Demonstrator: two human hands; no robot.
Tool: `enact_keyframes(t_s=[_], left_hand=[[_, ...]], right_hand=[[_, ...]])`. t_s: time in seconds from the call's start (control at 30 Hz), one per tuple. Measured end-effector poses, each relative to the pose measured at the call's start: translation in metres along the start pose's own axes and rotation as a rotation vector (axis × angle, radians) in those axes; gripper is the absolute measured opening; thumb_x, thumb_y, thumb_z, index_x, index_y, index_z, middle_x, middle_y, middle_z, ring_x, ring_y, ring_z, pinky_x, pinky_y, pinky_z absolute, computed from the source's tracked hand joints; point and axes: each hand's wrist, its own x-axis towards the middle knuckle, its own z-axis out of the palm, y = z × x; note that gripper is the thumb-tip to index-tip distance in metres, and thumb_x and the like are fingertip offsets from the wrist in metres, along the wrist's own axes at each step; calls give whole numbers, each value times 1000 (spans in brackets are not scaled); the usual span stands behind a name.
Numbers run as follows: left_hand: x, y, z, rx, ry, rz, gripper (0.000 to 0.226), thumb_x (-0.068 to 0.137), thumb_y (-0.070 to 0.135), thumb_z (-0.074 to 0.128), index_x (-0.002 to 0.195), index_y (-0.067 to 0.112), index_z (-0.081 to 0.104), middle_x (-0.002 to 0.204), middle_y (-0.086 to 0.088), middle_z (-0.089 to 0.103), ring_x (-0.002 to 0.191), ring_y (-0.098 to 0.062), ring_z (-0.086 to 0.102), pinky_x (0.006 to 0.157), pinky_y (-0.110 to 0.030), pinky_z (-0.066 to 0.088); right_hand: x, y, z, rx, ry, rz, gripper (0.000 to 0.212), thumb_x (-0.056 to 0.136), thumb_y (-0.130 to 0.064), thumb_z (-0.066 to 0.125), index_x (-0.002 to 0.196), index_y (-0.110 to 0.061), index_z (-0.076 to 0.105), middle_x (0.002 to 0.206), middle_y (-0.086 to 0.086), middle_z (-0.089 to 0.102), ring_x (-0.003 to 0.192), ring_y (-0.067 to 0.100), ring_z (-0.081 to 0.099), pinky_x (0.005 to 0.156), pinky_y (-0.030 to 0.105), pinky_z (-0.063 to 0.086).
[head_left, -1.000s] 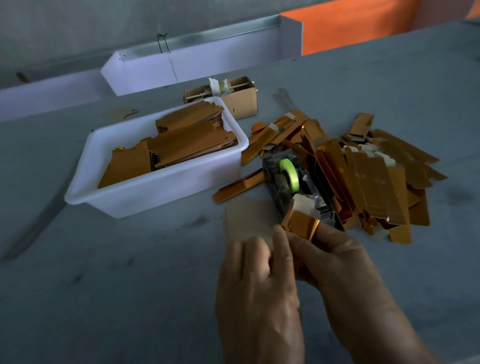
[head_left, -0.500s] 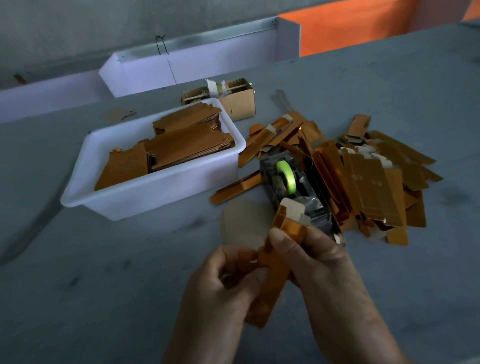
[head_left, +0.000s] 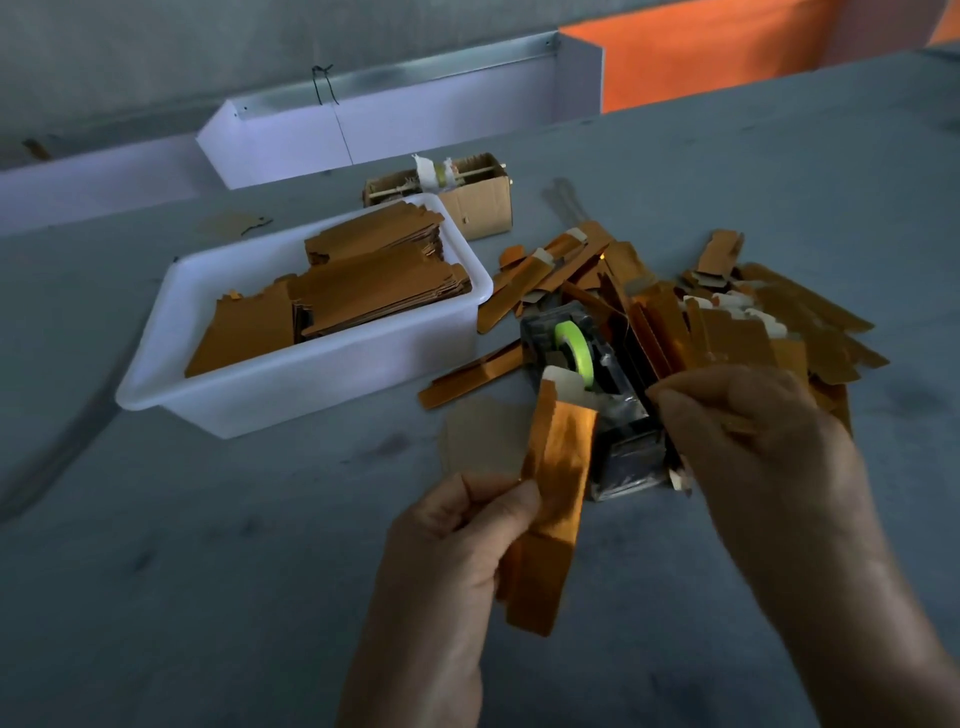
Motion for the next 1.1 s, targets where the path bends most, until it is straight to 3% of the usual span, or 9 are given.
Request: enact_keyframes(t_s=[0.17, 0.3, 0.37, 0.53, 0.67, 0.77, 0.87, 0.97, 1.1], left_hand=[[8, -2, 11, 7, 42, -12, 14, 81, 14, 68, 67, 12, 67, 66, -17, 59, 54, -19, 50, 43, -24, 38], [12, 0, 23, -129, 60, -20, 9, 82, 12, 66, 73, 13, 68, 85, -33, 63, 76, -34, 56, 77, -56, 47], [14, 0, 25, -175, 63, -10, 5, 81, 13, 66, 76, 12, 69, 77, -21, 64, 72, -30, 55, 74, -48, 45], [18, -3, 32, -155, 23, -47, 15, 88, 19, 62, 94, 6, 68, 97, -18, 72, 84, -29, 65, 79, -43, 47], [19, -6, 38, -157, 20, -91, 9, 89, 18, 62, 85, 13, 68, 76, -6, 72, 73, -21, 64, 77, -40, 48], [18, -7, 40, -158, 17, -109, 10, 89, 19, 62, 84, 14, 68, 71, -3, 70, 68, -18, 63, 74, -38, 47], [17, -9, 39, -164, 17, -130, 11, 89, 18, 62, 80, 15, 68, 69, -2, 69, 65, -16, 62, 71, -36, 46], [16, -13, 37, -182, 29, -151, 11, 89, 16, 61, 80, 13, 68, 72, -7, 70, 64, -16, 62, 66, -32, 47], [16, -14, 37, -161, 49, -89, 11, 87, 18, 63, 78, 15, 68, 73, -6, 69, 68, -18, 61, 67, -32, 45]], right_hand=[[20, 17, 2, -24, -234, 91, 10, 87, -31, 59, 77, -31, 63, 72, -12, 61, 63, 4, 58, 52, 13, 36], [23, 18, 8, -79, -278, 52, 8, 83, -37, 61, 75, -38, 60, 72, -19, 60, 70, -6, 59, 46, 8, 37], [25, 17, 10, -106, -293, 51, 15, 84, -37, 62, 70, -40, 56, 70, -20, 59, 67, -11, 57, 44, 6, 36], [30, 20, 14, -113, -273, 123, 11, 84, -33, 65, 73, -32, 63, 67, -14, 60, 58, -1, 58, 41, 8, 34], [31, 19, 20, 25, -259, 140, 12, 85, -26, 66, 73, -27, 66, 63, -12, 64, 64, -12, 58, 42, 6, 39], [25, 14, 20, 372, -219, 274, 14, 85, -21, 63, 72, -23, 69, 72, -8, 70, 66, 8, 67, 58, 21, 51], [17, 18, 16, 400, -150, 309, 12, 81, -26, 63, 71, -22, 68, 87, 1, 68, 83, 22, 65, 75, 40, 54], [8, 21, 13, 187, -83, 232, 9, 77, -26, 64, 68, -25, 65, 107, -7, 58, 93, 10, 56, 74, 28, 46], [1, 26, 15, -3, -73, 155, 15, 81, -22, 67, 68, -26, 62, 108, -10, 52, 94, 7, 52, 67, 17, 39]])
